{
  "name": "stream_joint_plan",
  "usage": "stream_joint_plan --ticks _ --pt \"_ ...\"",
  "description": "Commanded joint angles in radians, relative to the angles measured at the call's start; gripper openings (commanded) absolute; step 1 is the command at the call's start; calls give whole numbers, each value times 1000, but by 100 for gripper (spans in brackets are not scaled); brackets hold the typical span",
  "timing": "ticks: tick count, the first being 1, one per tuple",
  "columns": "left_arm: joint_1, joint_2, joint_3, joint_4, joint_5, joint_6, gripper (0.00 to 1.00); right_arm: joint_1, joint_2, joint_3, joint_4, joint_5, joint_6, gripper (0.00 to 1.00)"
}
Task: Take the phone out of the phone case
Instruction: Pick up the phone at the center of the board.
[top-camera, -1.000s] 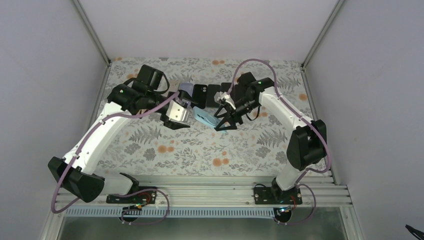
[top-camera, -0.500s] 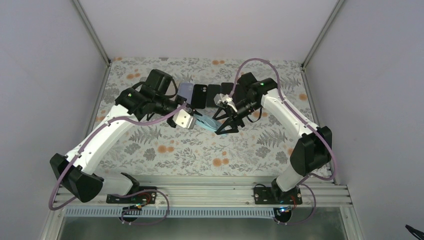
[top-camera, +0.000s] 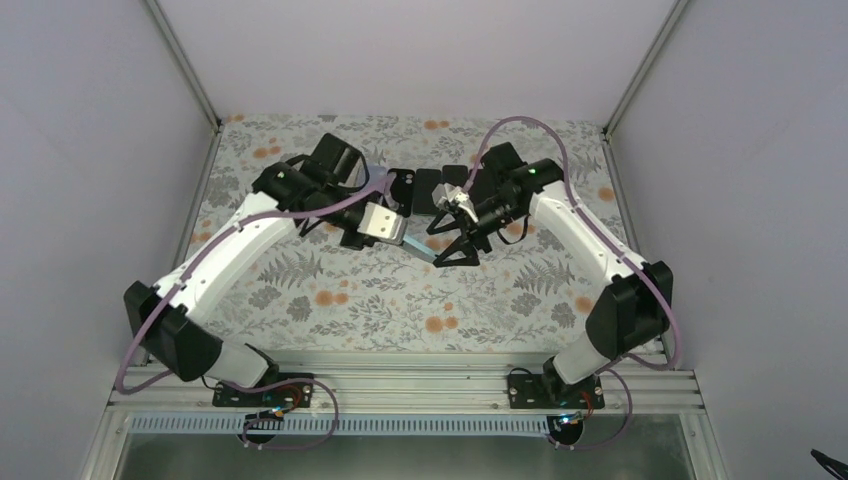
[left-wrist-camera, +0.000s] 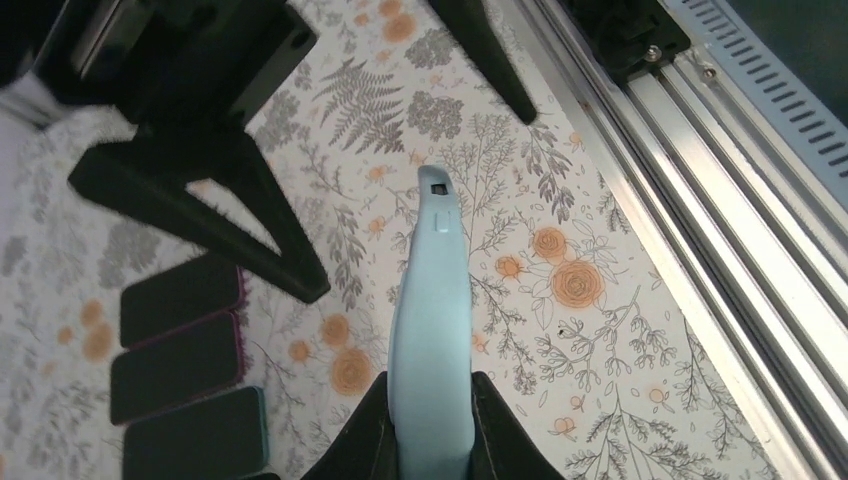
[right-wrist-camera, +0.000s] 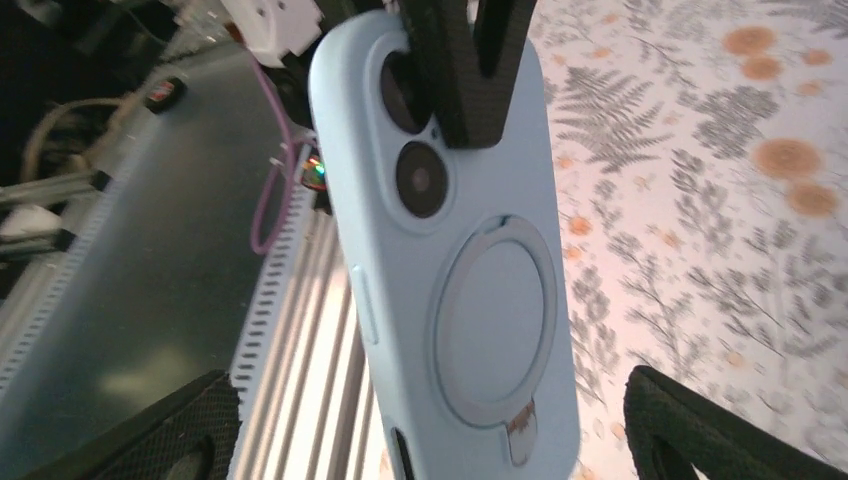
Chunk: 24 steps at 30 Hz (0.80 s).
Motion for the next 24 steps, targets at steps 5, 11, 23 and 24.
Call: stream_joint_plan --ticks 5,11,23,24 --pt "9 151 204 -110 37 -220 2 7 -136 -116 323 254 273 88" --pt "27 236 313 -172 86 -285 2 48 -140 -157 371 340 309 81" --pt "34 326 410 -235 75 -333 3 101 -141 -172 437 402 384 44" --pt "34 331 413 -232 74 -344 3 102 -141 -171 439 401 389 41"
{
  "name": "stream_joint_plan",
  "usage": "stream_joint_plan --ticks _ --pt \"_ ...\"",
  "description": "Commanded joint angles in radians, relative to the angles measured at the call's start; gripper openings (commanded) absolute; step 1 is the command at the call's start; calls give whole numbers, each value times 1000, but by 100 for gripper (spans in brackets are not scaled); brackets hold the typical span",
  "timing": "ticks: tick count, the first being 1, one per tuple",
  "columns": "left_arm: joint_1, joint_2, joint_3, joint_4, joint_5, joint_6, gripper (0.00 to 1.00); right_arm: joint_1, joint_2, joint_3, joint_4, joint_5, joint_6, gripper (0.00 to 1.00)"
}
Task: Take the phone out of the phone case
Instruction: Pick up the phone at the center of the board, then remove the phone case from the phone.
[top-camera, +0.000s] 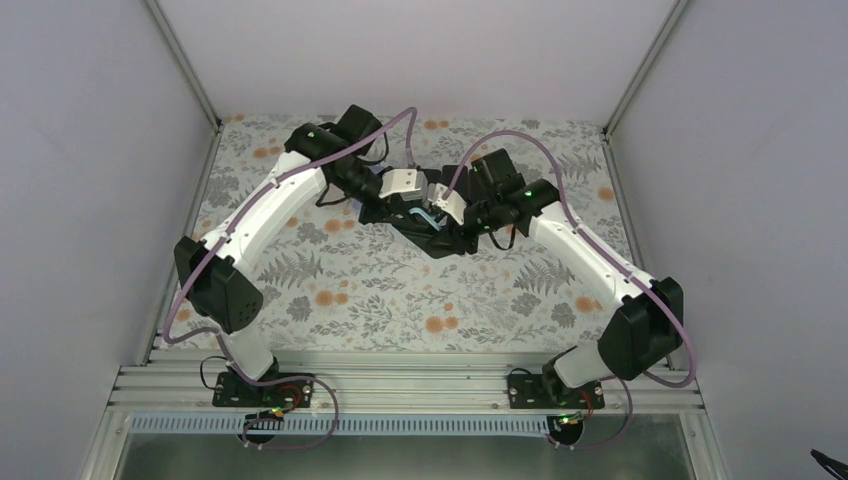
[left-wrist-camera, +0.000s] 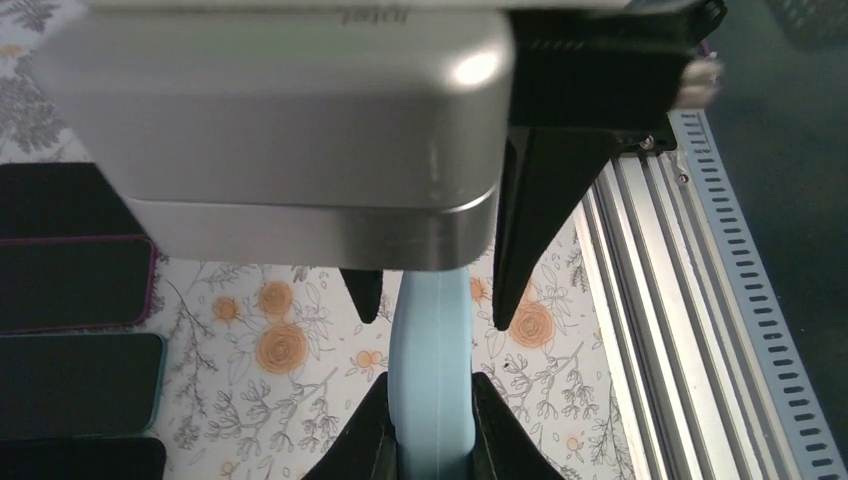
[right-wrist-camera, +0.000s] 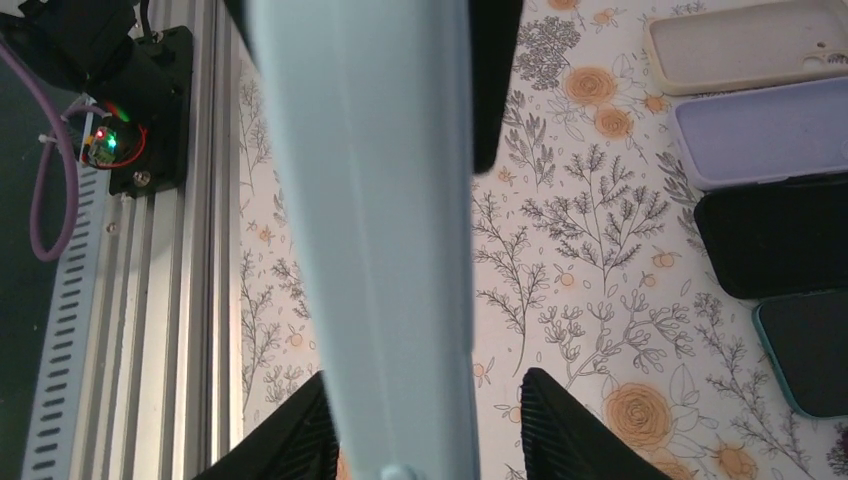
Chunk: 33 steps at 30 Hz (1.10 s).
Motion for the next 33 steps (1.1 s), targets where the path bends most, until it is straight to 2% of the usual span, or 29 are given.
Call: stream_joint_plan --ticks 1,7,9,12,15,17,21,25,29,33 --pt "5 15 43 -6 37 -48 3 17 -14 -13 37 8 42 39" --pt "13 42 92 -17 53 -71 8 16 -8 -19 46 -41 87 17" --pt "23 45 105 -16 76 -81 12 13 -7 -16 48 -60 99 12" --pt "51 58 149 -24 115 -102 31 -2 -3 5 52 -100 117 6" --pt "107 75 209 -23 194 -139 54 -38 -1 42 54 -180 132 4" --pt "158 71 220 25 267 -196 62 -69 -1 68 73 -245 158 4" --pt "238 9 136 256 379 -385 66 -134 -6 113 143 -362 234 4" --pt "254 -87 1 499 390 -544 69 -207 -5 172 240 -463 347 4" --pt "254 -108 -51 587 428 -622 69 -281 7 221 380 -579 508 4" --pt "248 -124 -123 698 449 -691 69 -329 15 228 594 -669 752 4"
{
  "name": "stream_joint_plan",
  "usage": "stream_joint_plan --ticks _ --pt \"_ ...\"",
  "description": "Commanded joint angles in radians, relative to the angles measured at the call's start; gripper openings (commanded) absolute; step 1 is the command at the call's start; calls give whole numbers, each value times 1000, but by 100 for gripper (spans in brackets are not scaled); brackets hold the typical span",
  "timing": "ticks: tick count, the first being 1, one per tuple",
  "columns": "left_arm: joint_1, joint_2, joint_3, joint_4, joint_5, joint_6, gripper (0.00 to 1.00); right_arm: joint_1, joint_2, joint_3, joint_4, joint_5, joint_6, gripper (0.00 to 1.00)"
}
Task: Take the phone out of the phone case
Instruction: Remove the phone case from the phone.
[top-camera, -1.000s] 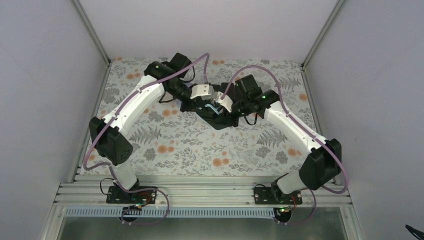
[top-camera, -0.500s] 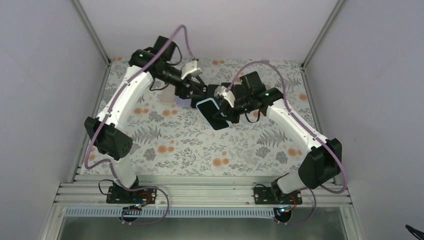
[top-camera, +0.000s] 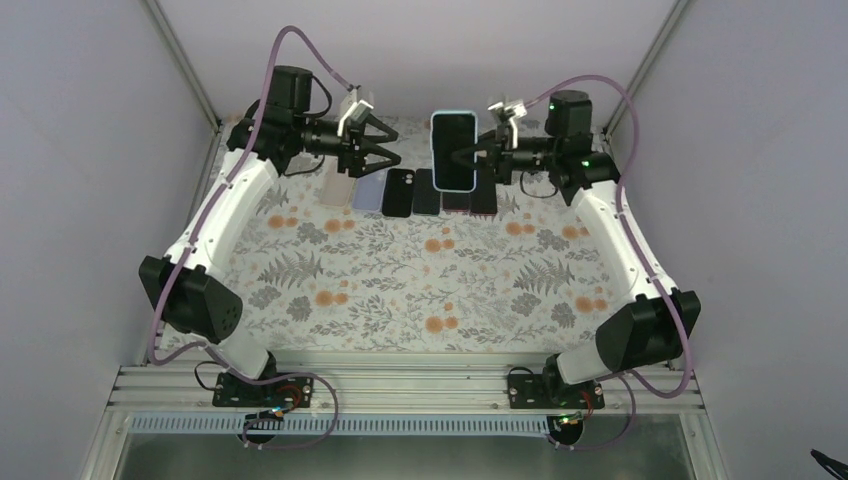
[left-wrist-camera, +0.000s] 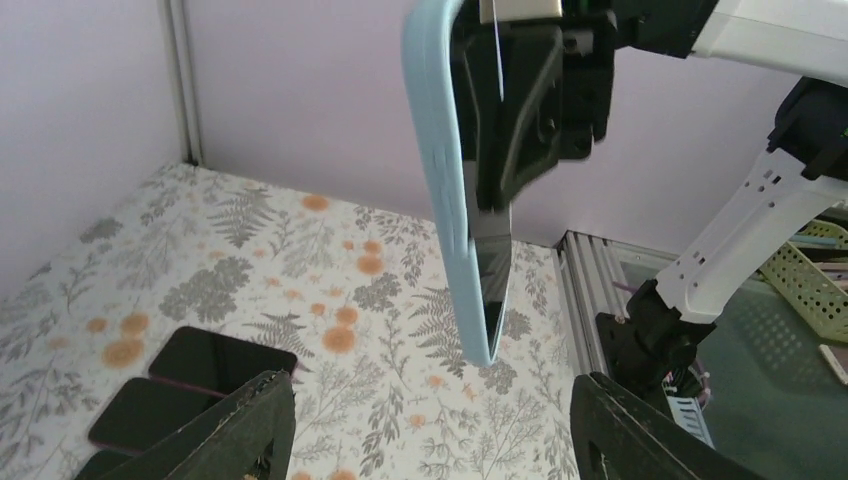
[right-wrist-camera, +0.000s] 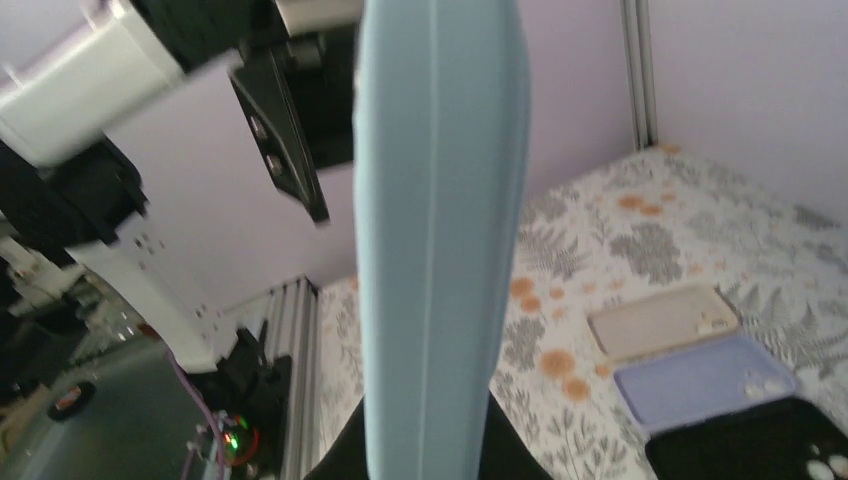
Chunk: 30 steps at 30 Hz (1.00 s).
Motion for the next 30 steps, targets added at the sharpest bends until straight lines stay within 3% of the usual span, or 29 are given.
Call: stream_joint_plan --ticks 1,5,13,20,30 --pt "-8 -47 -116 248 63 -147 69 -35 5 23 330 -197 338 4" --pt "-43 -99 -290 506 52 -297 68 -37 -7 -34 490 -202 514 4" --pt "-173 -39 -249 494 18 -307 61 -39 -29 -91 605 -158 670 4" --pt "-176 -58 -304 557 36 -360 48 -41 -45 -135 651 -153 711 4" --pt "-181 -53 -330 559 -47 -358 40 -39 -47 -147 712 -175 766 4"
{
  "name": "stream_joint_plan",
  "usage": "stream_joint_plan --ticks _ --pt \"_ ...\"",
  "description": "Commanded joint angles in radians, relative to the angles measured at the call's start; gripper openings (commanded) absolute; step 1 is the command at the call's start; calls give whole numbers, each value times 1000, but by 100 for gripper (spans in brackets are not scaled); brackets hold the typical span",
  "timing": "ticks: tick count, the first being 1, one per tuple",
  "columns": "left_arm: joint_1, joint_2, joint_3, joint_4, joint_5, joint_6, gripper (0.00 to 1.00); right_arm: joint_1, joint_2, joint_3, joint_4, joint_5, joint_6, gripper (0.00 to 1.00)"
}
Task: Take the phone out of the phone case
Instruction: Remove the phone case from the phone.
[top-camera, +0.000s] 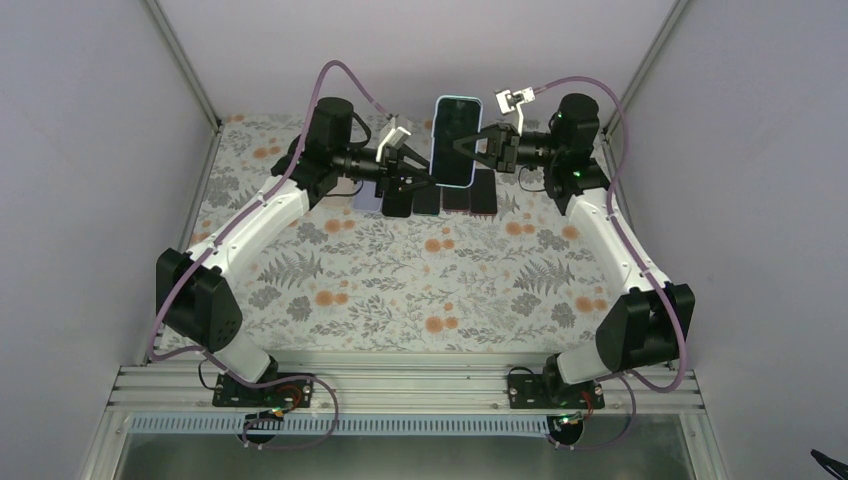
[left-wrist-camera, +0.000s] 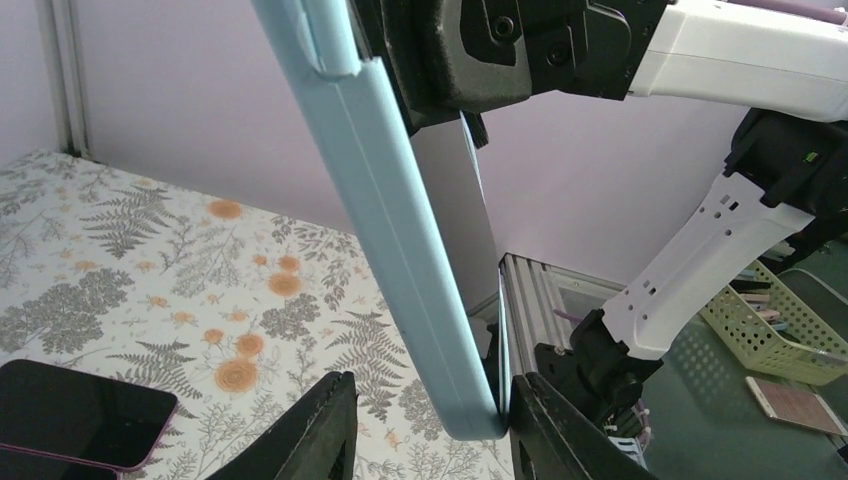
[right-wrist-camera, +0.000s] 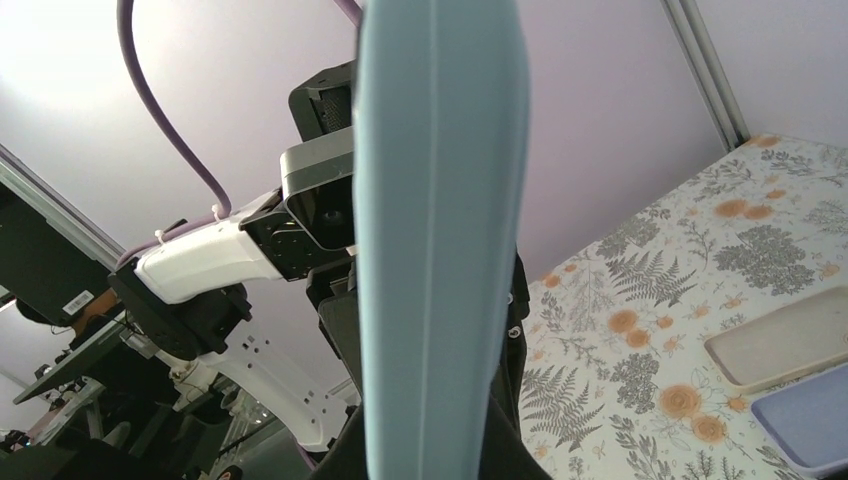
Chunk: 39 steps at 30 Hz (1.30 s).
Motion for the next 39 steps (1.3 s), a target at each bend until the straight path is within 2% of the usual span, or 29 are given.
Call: stream_joint_plan --ticks 1,9,18,35,39 --pt "-2 -7 -13 24 -27 5 39 -2 -45 -2 88 -37 48 4" --pt "1 -6 -25 -19 -140 55 35 -2 -50 -11 191 -96 143 4" --pt "6 8 -32 -16 -198 56 34 -2 -59 -31 275 -131 231 4" --pt "67 -1 -115 71 -204 -32 34 5 -60 -44 416 -161 398 4" --pt "73 -11 -121 99 -114 -31 34 3 -58 -39 388 -153 367 4"
